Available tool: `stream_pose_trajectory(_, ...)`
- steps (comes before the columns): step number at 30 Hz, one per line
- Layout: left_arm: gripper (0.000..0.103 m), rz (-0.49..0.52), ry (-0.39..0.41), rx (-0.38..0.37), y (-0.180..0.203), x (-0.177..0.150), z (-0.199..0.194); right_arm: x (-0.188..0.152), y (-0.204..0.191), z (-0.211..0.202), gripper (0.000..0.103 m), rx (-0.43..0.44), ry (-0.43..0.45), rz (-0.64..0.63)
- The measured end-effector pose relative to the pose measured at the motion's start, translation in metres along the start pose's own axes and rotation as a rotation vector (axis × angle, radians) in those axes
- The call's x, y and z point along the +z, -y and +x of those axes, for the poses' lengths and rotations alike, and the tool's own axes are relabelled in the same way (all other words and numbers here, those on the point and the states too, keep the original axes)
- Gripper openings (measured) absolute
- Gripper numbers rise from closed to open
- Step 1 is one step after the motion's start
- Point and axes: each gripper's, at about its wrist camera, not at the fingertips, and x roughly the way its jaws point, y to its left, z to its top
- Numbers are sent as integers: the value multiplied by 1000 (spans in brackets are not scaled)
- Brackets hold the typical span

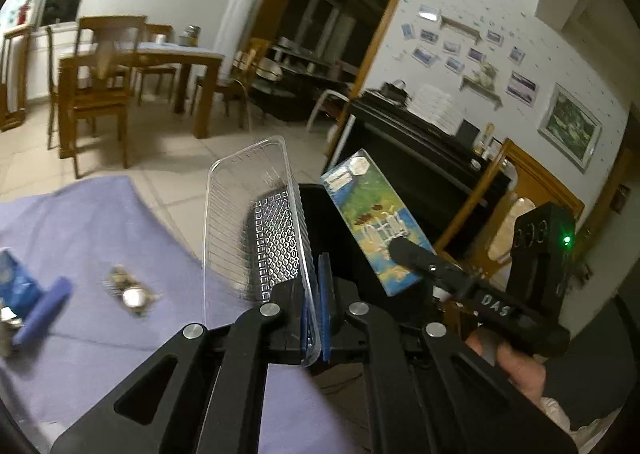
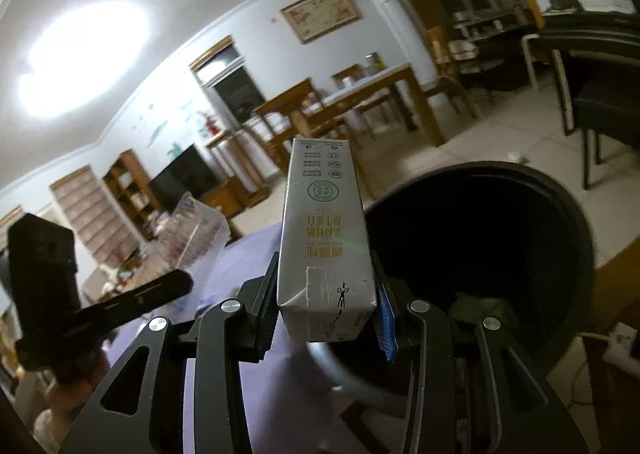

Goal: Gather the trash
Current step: 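Lower the milk carton and plastic tray into the black bin and open both tools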

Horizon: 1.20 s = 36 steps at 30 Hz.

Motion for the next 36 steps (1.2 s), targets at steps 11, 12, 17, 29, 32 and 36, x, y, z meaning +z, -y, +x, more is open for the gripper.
stream_pose_trajectory(11, 5, 18, -75, -47, 20, -3, 55, -20, 69, -4, 40, -79, 7, 113)
stream_pose_trajectory(12, 5, 20, -80, -47, 21, -3, 58, -21, 74, -4, 40, -82, 8, 120)
stream_pose_trajectory(17, 5, 29, -104, -47, 23, -5, 70, -25, 83, 2, 40, -90, 4, 145)
stream_pose_trajectory(29, 9, 46, -148, -32, 29, -4, 90, -26, 72, 6, 52, -113, 20, 126)
stream_pose_trajectory(32, 18, 43, -173, -16, 28, -4, 94, -28, 68, 1, 80, -129, 52, 110)
stream_pose_trajectory(36, 87, 32, -132, 30, 25, -3, 87, -28, 65, -1, 84, -128, 64, 101)
